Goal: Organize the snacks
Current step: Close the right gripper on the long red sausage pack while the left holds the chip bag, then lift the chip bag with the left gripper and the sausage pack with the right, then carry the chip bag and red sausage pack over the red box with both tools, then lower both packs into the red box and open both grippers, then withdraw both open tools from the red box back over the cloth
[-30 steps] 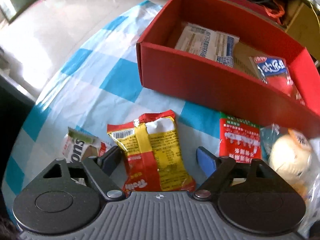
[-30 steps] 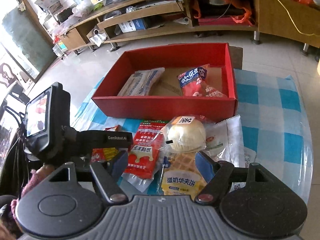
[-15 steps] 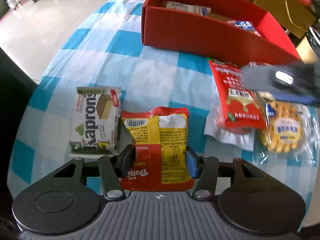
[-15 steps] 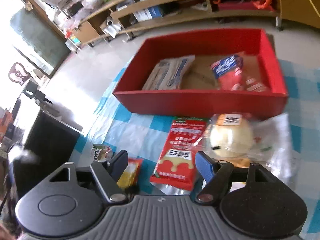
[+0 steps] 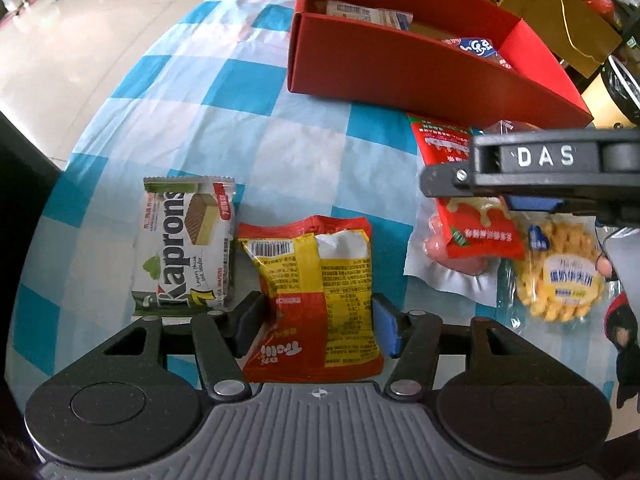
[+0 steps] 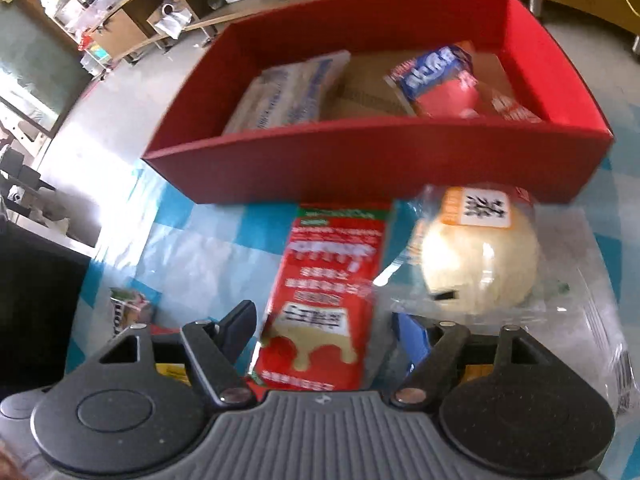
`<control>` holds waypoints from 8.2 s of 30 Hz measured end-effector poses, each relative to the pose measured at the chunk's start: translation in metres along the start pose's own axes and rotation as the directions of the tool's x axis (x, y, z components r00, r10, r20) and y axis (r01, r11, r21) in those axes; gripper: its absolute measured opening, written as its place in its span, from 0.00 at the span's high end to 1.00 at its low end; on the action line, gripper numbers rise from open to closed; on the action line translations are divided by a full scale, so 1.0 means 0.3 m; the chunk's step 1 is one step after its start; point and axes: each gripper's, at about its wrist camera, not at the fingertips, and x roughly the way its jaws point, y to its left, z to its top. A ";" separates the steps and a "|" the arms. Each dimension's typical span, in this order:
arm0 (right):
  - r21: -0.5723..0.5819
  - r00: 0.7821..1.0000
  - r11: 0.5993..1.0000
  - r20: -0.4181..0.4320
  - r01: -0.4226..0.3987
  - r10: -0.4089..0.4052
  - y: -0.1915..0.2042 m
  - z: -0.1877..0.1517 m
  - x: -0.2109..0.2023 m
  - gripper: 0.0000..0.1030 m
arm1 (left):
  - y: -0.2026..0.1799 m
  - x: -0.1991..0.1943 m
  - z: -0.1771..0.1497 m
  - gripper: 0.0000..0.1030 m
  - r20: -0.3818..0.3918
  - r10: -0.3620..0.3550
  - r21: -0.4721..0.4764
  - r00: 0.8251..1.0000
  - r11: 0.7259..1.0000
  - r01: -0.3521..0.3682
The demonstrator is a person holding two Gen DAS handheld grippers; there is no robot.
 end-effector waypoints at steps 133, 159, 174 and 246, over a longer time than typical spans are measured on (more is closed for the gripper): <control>-0.094 0.954 0.995 0.293 -0.037 0.063 -0.109 0.007 -0.381 0.56 | -0.270 -0.166 0.242 0.42 0.286 0.057 0.133 0.957 0.986 -0.098; -0.056 0.950 0.998 0.312 0.023 -0.004 -0.195 0.305 -0.240 0.56 | -0.295 -0.049 0.554 0.42 0.322 0.103 0.096 0.941 0.985 -0.141; -0.097 0.977 0.991 0.199 0.095 -0.075 -0.205 0.371 -0.034 0.54 | -0.300 0.102 0.588 0.39 0.242 0.180 0.132 0.953 0.967 -0.217; -0.323 0.995 0.941 0.070 0.095 -0.076 0.053 -0.206 -0.214 0.49 | -0.040 -0.110 -0.066 0.12 0.088 0.180 0.109 0.980 0.976 -0.189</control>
